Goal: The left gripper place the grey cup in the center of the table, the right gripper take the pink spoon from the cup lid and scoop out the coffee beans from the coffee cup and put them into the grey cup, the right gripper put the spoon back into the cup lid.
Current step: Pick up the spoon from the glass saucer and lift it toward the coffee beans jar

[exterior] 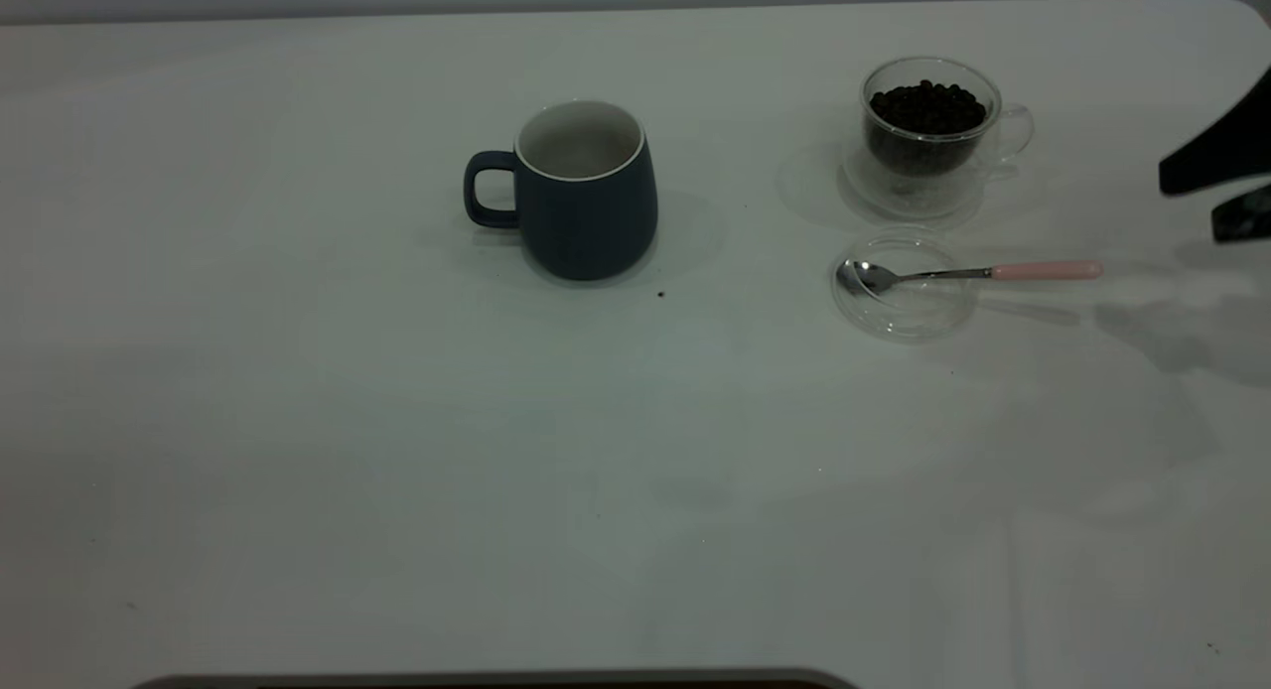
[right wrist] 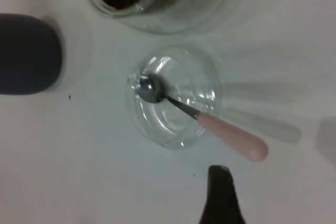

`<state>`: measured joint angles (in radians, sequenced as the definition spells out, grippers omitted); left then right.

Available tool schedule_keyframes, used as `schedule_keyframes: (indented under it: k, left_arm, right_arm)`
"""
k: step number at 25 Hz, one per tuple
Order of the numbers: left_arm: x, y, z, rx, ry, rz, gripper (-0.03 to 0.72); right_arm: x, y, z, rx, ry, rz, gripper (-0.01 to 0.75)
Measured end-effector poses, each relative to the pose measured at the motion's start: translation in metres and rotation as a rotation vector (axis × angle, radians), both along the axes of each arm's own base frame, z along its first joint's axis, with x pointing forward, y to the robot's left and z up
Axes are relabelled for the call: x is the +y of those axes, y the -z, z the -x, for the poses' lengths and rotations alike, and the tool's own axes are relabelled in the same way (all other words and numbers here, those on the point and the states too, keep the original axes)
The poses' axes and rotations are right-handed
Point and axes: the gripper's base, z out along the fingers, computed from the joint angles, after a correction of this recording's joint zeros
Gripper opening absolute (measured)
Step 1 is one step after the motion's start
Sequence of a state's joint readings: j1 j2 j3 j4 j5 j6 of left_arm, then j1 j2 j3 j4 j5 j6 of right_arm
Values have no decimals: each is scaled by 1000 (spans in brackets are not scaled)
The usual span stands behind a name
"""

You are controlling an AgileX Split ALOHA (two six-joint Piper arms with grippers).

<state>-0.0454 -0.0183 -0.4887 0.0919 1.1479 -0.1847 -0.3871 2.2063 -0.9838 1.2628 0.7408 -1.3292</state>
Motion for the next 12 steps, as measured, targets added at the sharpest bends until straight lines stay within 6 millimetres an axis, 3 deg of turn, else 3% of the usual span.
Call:
schedule_keyframes:
  k: [7, 12]
  left_arm:
    - [0, 0, 0, 0, 0, 0, 569]
    - [0, 0, 0, 0, 0, 0, 569]
  right_arm:
    - [-1, 42, -4, 59, -1, -148, 589]
    - [5, 60, -5, 49, 53, -261, 589]
